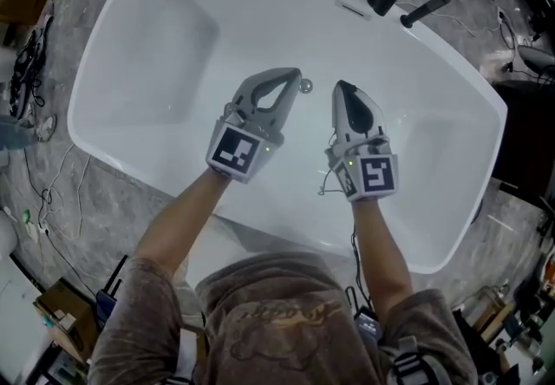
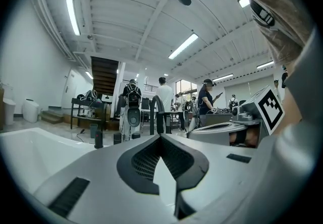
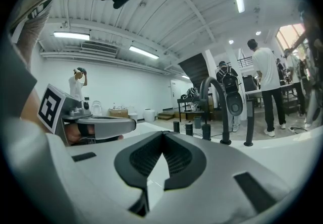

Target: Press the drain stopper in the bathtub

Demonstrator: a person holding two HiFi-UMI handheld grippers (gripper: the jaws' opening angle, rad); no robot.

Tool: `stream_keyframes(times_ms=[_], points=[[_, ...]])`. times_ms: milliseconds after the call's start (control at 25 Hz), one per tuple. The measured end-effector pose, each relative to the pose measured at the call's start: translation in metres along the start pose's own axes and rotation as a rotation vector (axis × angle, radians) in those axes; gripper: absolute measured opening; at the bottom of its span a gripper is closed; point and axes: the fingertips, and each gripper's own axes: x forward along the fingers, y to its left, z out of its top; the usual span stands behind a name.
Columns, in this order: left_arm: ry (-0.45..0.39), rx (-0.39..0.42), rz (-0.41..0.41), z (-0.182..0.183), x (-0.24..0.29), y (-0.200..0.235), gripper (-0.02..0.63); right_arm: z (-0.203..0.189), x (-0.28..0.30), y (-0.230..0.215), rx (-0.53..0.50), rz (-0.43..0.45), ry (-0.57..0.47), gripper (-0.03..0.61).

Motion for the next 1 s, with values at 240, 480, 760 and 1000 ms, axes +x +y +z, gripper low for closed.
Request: stream_keyframes(times_ms=[240,480,760,1000], points=[[-0.017,0.002,-0.019,-0.033,0.014,0.015,0.003,-0.035,0.021,-0.006,-0.003,-0.021,-0.006,-0.002],[-0.046,-0.015,-0.041,-0.064,0.029,0.028,0.003,-0.074,0.041,-0.016,0.002,-0.047,-0.013,-0.002],[-0.059,-0.010,-0.070,-0.103,0.038,0.038,0.003,-0.115,0.054,-0.017,0.003,-0.046,-0.010,-0.002],[-0.049,0.001,-0.096,-0.141,0.043,0.037,0.003,-0.152,0.062,-0.021,0.012,-0.051,0.004,-0.002]])
